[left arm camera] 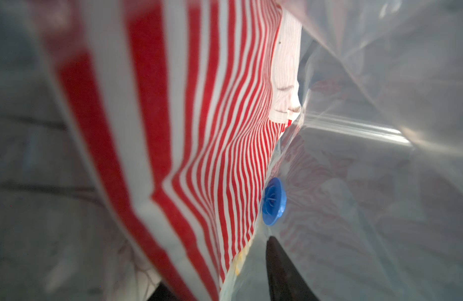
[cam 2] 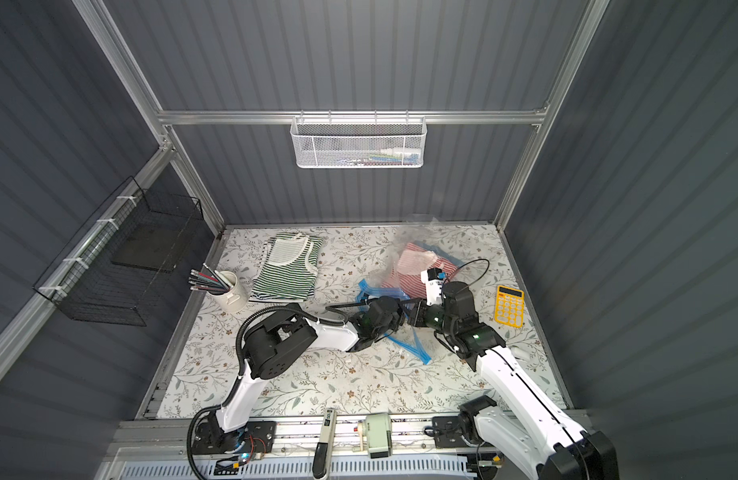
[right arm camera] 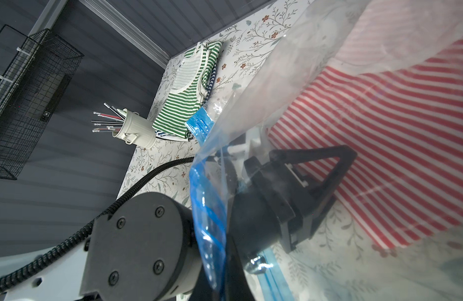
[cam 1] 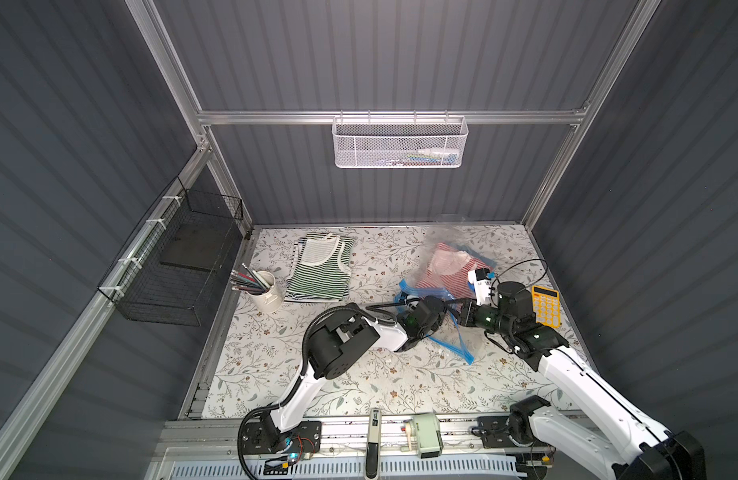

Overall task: Take the tank top out of the vacuum bag
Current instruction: Take out the tank top from the vacuum bag.

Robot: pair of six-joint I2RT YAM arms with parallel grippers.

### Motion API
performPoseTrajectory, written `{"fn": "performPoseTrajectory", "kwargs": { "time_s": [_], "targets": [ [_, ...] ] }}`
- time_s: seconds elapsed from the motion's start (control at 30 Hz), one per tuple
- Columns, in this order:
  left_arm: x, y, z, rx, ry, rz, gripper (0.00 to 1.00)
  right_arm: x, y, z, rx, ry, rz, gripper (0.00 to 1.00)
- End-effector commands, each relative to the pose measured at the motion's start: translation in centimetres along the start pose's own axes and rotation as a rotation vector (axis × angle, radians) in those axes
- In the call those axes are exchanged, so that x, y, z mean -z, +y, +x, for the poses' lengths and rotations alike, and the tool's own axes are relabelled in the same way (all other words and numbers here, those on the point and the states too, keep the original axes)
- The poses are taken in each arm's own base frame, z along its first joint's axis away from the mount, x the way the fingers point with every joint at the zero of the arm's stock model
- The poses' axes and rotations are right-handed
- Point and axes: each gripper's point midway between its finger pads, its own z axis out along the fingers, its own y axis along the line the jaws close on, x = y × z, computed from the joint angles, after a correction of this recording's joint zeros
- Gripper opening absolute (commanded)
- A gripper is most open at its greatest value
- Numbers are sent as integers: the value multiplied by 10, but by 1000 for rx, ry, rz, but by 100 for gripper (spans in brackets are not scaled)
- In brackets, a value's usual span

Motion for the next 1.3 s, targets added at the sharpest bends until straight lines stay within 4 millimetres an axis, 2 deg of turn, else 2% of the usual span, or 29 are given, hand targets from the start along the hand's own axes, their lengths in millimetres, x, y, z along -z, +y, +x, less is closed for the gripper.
{"fn": "performPoseTrajectory", "kwargs": {
  "time_s": [0.0,0.17,0.3,0.67,1.0,1.07,1.27],
  "targets": [
    [7,-45,-1,-2,4,84,45,0,4,2,6,-1,-20,0],
    [8,-50,7,14,37,93,45,-1,4,2,2,0,-25,0],
    [12,-44,0,26,11,90,46,-2,5,2,0,4,-33,0],
    [10,-55,1,3,21,92,46,0,5,1,-1,-6,-30,0],
    [25,-66,-4,5,7,95,42,-3,4,1,-4,-3,-28,0],
    [25,-60,-7,10,1,69,42,-4,3,1,-6,-4,-30,0],
    [5,-21,-2,90,48,25,41,-3,4,1,-5,-5,-28,0]
  ]
}}
